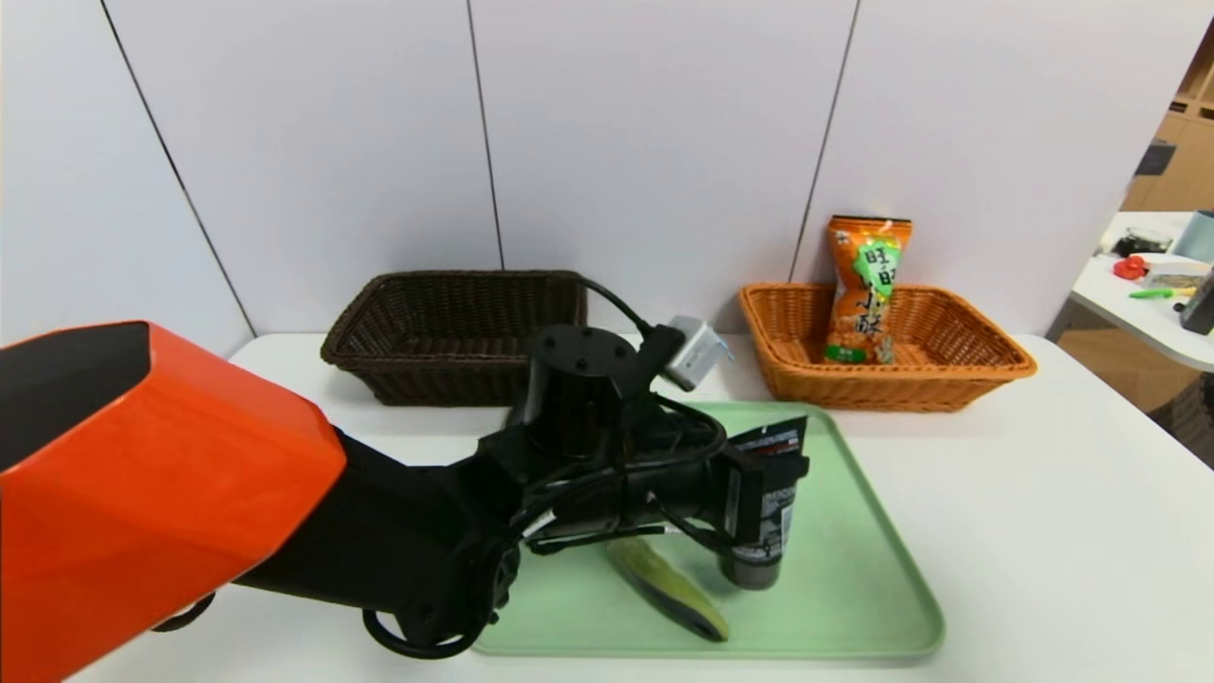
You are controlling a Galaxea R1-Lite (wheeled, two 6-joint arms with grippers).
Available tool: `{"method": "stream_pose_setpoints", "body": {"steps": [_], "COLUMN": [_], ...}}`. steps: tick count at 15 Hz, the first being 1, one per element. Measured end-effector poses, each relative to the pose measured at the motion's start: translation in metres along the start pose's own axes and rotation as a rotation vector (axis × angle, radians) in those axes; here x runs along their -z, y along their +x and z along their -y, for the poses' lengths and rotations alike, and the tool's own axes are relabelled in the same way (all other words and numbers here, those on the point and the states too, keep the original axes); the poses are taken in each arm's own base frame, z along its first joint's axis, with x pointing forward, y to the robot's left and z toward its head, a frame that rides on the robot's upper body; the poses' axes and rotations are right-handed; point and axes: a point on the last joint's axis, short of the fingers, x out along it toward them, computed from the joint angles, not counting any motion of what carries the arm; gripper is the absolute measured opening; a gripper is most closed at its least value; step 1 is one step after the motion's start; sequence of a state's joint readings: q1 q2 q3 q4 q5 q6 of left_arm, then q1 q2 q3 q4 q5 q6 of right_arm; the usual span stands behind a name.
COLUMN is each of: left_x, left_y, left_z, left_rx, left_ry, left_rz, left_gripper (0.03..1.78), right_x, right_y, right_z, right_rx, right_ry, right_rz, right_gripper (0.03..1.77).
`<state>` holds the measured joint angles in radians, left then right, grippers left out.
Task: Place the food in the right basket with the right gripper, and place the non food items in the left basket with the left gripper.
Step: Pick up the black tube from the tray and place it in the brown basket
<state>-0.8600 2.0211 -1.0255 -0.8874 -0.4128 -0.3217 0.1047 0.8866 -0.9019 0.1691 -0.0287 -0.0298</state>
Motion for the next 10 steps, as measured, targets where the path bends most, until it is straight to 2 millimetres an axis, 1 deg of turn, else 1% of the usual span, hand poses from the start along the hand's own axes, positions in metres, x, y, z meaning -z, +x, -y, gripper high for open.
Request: {"method": "stream_pose_setpoints", "body": {"steps": [3, 6, 8, 10], "left_x": [-0.021, -0.045, -0.064, -0.086], "left_y": [0.000, -0.005, -0.013, -0.028], "left_z": [-0.003, -0.006, -0.003, 0.000], "left_rx": [-0.139, -0.273, -0.362, -0.417], "left_ry": [0.014, 0.019, 0.018, 0.019], "left_rz": [0.103, 0.195, 0.239, 0.269], "left_gripper": [0.26, 0.26, 0.26, 0.26], "right_x": [0.003, 0.003, 0.003, 0.003], "right_y": [-0.002, -0.004, -0.004, -0.004], "right_z": [0.000, 0.000, 0.000, 0.000], "right_rx": [0.000, -0.002, -0.001, -0.001], "right_ry": [-0.001, -0.001, -0.001, -0.001], "right_rz": [-0.006, -0.001, 0.000, 0.000], "right_gripper": [1.69, 1.69, 1.69, 1.69]}}
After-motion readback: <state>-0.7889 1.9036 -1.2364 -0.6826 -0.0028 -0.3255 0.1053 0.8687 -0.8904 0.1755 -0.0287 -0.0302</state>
